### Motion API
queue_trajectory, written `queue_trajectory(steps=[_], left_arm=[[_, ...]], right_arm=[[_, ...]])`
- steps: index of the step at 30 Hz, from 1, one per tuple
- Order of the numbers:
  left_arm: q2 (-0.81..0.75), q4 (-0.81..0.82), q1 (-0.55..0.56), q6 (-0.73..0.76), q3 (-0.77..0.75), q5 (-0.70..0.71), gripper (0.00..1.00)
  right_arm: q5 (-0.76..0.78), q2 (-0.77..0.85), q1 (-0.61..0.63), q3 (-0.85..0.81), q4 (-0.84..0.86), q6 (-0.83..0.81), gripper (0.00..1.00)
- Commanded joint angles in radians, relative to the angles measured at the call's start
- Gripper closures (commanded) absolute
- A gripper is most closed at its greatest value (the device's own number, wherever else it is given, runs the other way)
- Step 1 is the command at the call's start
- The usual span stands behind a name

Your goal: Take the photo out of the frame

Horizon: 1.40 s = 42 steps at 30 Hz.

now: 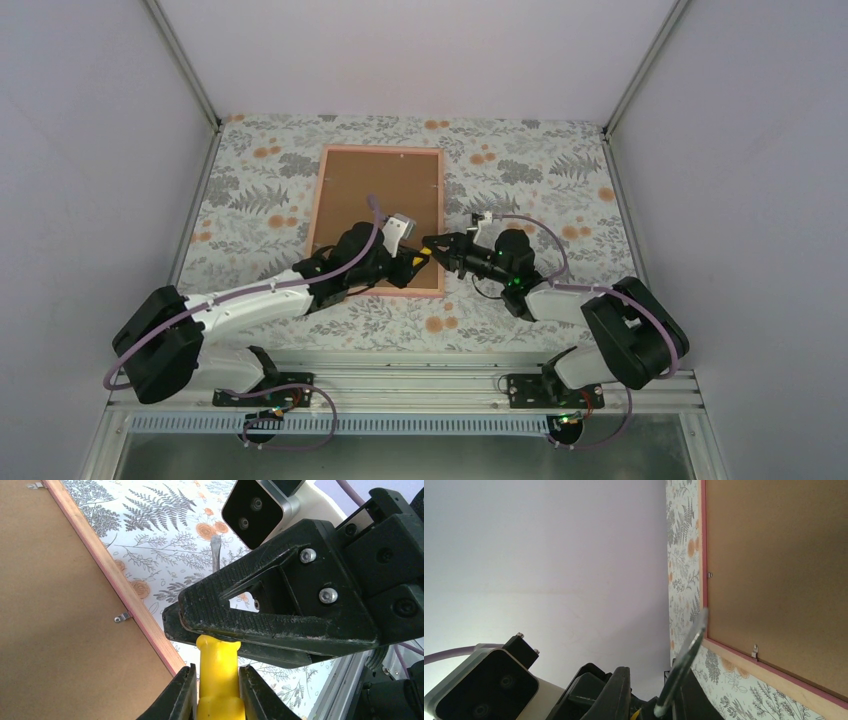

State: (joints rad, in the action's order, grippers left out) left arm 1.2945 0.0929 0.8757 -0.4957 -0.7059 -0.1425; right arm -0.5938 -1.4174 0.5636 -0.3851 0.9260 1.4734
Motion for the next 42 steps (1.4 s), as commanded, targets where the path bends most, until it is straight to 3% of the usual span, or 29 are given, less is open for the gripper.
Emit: queue_trajectory(steps=[1,8,14,20,26,29,34,42], left_arm=[[0.006,0.033,0.008,-0.02,0.01,0.016,0.8],[-0.024,0.023,0.008,-0.021,0.023,0.055,0.93],[-0.039,-0.057,0.007,0.011,0.016,0.132,0.98],[-0.044,-0.189,0.003,0.042,-0.011,0.242,0.98],[-0.048,-0.252,-0.019,0.07,-0.015,0.254,0.98],[-0.039,-0.283,-0.025,0.076,-0.024,0.249,0.98],[-0.011,-0.314,-0.026,0.094,-0.039,0.211,0.98],[0.079,-0.356,-0.041,0.057,-0.088,0.159,0.98]], right_arm=[[0.017,0.022,0.01,0.012,0.033,0.011,0.96],[0.024,0.025,0.011,0.027,0.025,0.002,0.96],[0.025,0.052,0.002,0.025,-0.056,-0.073,0.82],[0.045,0.142,-0.041,-0.027,-0.353,-0.285,0.63],[0.201,0.183,-0.047,-0.179,-0.816,-0.593,0.49],[0.266,0.165,-0.048,-0.232,-0.951,-0.708,0.45],[0.336,0.092,-0.04,-0.29,-1.07,-0.836,0.43],[0.406,-0.05,0.012,-0.351,-1.075,-0.913,0.42]])
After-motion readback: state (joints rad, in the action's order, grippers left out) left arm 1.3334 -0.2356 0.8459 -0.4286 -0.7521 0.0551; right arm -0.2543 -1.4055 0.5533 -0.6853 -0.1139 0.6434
